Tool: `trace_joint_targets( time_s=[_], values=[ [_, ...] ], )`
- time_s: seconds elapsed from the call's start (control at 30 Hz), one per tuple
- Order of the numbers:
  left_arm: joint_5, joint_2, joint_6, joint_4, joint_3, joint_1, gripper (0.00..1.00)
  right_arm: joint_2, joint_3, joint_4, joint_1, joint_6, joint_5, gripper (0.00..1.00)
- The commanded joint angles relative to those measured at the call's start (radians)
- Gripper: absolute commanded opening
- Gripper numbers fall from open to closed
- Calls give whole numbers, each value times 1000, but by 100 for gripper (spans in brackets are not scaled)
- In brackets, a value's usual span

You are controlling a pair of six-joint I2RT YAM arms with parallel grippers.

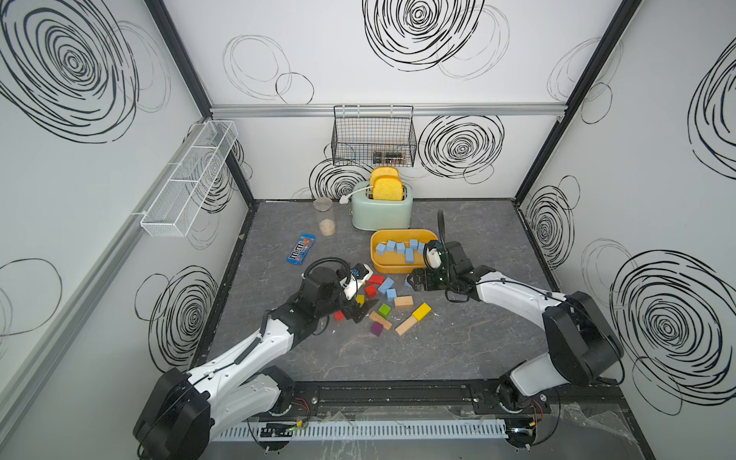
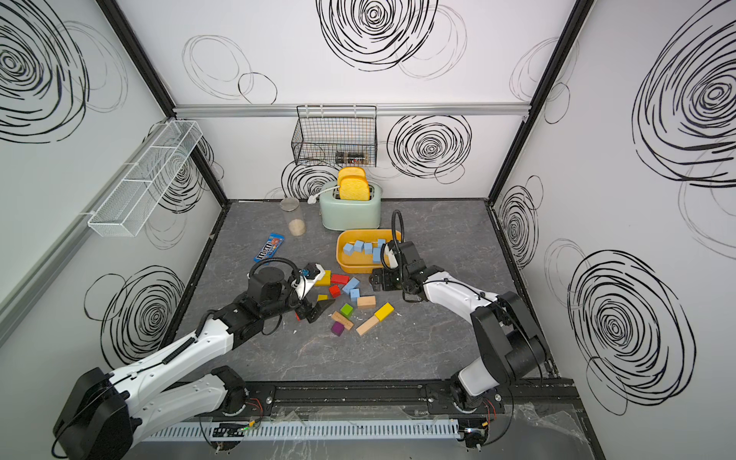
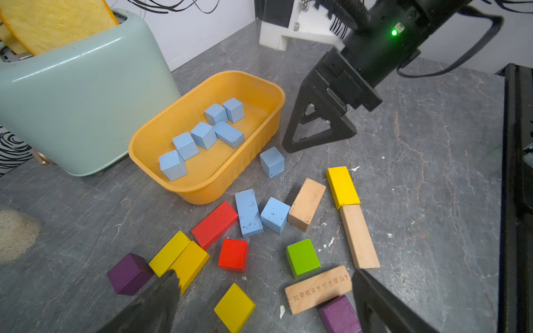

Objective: Pick out the blue building blocks
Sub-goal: Pick up the building block from the center of the board.

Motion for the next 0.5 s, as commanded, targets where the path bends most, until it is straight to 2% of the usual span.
trace_joint_targets(
  time_s=[0.0, 0.47],
  values=[
    [14, 6, -14, 52, 0, 10, 96, 26, 38, 3, 12, 36, 28, 96],
    [12, 22, -5, 33, 10, 21, 96, 165, 113, 6, 54, 108, 115, 85]
  ],
)
